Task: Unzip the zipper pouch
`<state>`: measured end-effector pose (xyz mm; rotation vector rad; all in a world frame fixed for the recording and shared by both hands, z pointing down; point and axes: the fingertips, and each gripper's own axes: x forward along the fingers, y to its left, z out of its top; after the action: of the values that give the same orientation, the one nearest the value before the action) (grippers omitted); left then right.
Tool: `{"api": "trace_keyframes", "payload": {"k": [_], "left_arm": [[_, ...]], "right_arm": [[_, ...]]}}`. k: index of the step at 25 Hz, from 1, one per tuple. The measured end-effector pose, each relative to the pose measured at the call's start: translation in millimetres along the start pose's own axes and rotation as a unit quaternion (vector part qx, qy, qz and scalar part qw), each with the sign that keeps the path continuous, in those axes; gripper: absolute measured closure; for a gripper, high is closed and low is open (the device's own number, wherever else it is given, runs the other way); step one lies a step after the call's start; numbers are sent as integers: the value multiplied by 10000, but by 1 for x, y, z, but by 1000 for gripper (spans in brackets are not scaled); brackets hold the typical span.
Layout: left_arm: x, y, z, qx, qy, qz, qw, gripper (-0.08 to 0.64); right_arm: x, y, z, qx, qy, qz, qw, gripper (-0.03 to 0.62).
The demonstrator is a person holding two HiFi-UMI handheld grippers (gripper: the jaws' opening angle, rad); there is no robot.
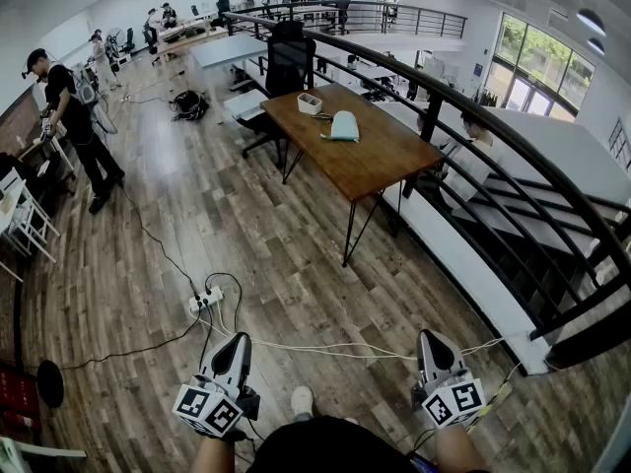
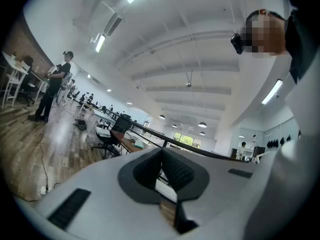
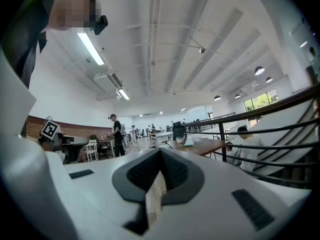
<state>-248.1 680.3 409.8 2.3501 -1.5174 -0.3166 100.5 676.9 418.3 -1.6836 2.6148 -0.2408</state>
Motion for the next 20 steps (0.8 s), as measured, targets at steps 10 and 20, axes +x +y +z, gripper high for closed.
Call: {"api": "trace_keyframes", "payload": {"k": [10, 20], "left_arm": [[6, 6, -2, 228, 39, 9, 9997, 546], [40, 6, 6, 327, 107, -223, 9992, 546]], "right_arm": [[4, 4, 2, -32, 4, 20, 10000, 600], [22, 1, 15, 122, -208, -10, 9997, 598]]}}
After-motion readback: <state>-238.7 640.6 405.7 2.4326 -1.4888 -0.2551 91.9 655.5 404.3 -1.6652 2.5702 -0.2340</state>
